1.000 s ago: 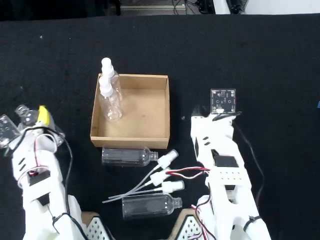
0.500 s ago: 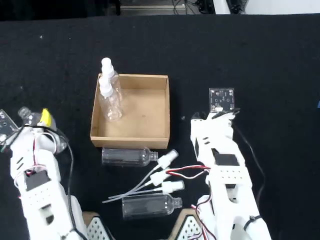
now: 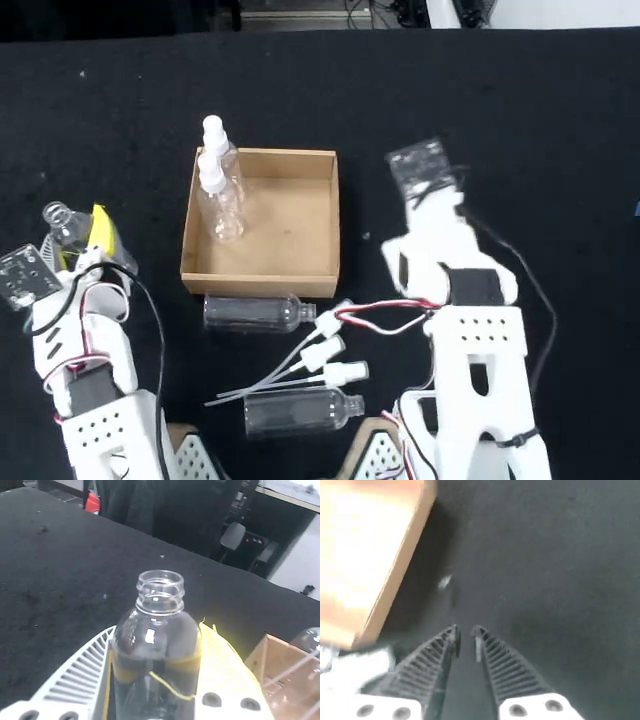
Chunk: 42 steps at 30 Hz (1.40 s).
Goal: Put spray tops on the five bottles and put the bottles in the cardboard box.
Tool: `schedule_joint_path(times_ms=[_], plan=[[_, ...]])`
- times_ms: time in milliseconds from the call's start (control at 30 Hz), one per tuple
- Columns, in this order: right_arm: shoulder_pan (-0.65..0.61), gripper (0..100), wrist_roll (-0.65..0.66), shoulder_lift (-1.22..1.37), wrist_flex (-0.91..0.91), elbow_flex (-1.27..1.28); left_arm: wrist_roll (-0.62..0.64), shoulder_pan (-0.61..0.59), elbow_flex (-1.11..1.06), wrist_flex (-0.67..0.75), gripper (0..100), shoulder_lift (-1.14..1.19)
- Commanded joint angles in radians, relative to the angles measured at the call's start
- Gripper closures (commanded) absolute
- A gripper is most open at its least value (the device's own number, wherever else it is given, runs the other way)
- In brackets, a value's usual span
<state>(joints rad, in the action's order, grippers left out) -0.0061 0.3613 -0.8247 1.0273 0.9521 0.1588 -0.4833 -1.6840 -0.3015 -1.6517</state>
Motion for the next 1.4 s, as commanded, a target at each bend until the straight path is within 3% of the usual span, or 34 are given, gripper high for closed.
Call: schedule_joint_path(times_ms=[0, 67, 200, 367, 567, 900, 1367], plan=[[-0.087, 81.5, 0.261, -0.045, 0.235, -0.073, -0.003, 0.036, -0.022, -0.063, 97, -0.071], [-0.109, 76.5, 0.334, -0.053, 0.288, -0.079, -0.003, 0.031, -0.022, -0.078, 97, -0.092], [-0.112, 75.6, 0.411, -0.128, 0.354, -0.076, -0.003, 0.028, -0.019, -0.109, 97, -0.127], [-0.157, 75.6, 0.646, -0.246, 0.437, -0.008, -0.006, 0.028, -0.016, -0.158, 97, -0.167], [-0.27, 84.7, 0.87, -0.272, 0.434, 0.168, -0.011, 0.028, -0.016, -0.163, 97, -0.169], [-0.486, 85.8, 0.888, -0.242, 0.44, 0.219, -0.011, 0.028, -0.016, -0.164, 97, -0.169], [-0.506, 85.8, 0.888, 0.107, 0.391, 0.15, -0.011, 0.028, -0.016, -0.164, 97, -0.169]])
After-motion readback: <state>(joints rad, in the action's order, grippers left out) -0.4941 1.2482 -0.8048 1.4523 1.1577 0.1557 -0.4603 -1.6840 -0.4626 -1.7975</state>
